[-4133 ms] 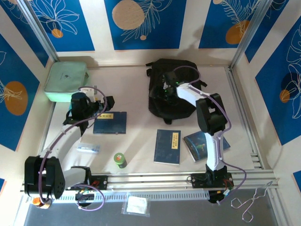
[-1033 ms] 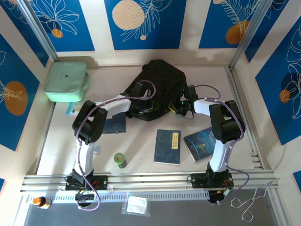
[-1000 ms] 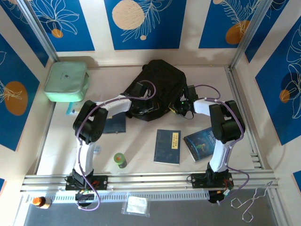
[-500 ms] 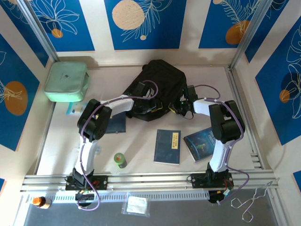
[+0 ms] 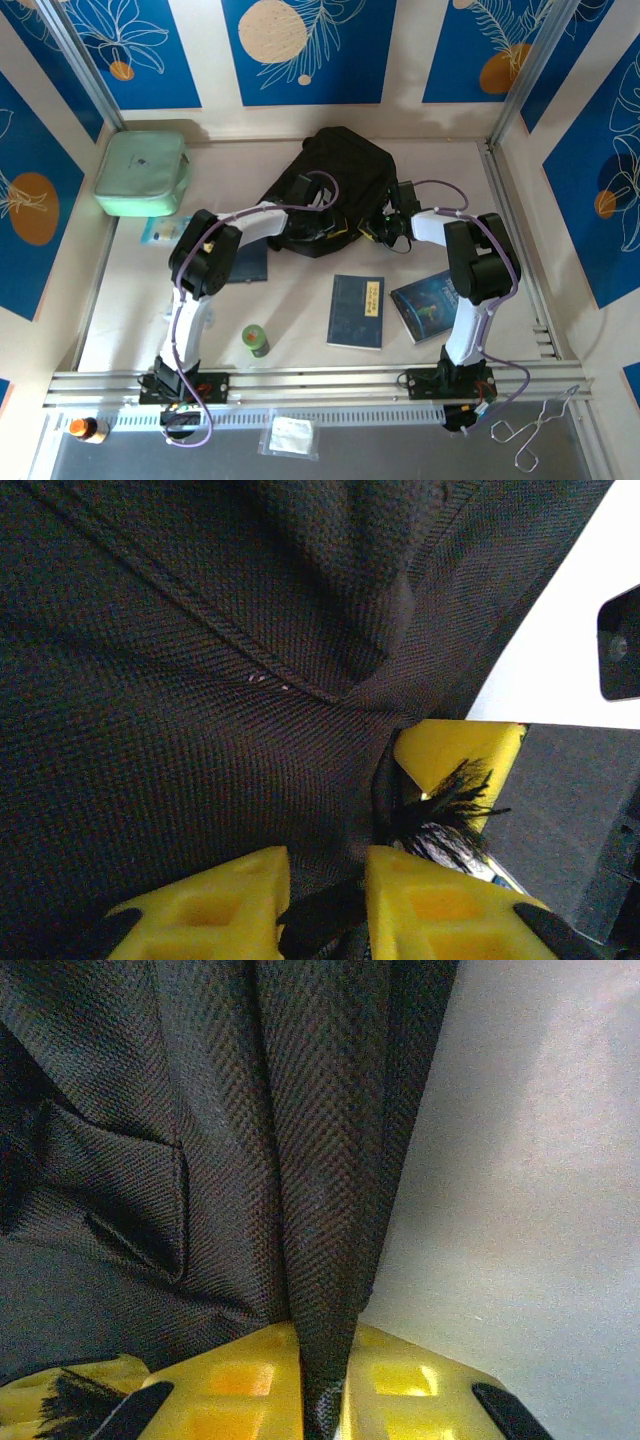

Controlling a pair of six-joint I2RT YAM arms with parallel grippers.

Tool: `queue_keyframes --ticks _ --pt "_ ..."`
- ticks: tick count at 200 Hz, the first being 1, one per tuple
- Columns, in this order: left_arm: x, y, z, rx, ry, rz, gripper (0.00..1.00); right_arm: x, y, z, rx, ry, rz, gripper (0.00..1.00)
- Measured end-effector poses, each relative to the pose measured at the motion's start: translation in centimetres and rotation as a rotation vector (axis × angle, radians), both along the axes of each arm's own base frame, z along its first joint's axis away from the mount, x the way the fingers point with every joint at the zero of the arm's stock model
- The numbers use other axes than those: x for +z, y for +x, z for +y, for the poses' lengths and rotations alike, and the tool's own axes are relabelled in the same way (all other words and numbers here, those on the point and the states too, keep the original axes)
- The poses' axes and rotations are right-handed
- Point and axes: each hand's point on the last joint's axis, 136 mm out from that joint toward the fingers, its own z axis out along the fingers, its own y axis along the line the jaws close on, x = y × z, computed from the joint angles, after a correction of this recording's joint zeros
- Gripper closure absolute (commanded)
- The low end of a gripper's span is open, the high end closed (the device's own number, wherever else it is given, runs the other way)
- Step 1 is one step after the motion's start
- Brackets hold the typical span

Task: Pack the student bag
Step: Unzip the student bag at the top-center of the table.

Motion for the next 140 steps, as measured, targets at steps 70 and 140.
queue_keyframes --ticks 70,140 --pt "0.1 -0.1 -0.1 -0.019 0.013 -0.024 1.0 0.0 0.0 0.1 0.003 -0.001 -0.001 0.85" --pt "4.1 -1.3 0.9 -0.061 0.023 -0.13 1.0 1.4 -0.4 1.2 0.074 0.086 -0.023 0.72"
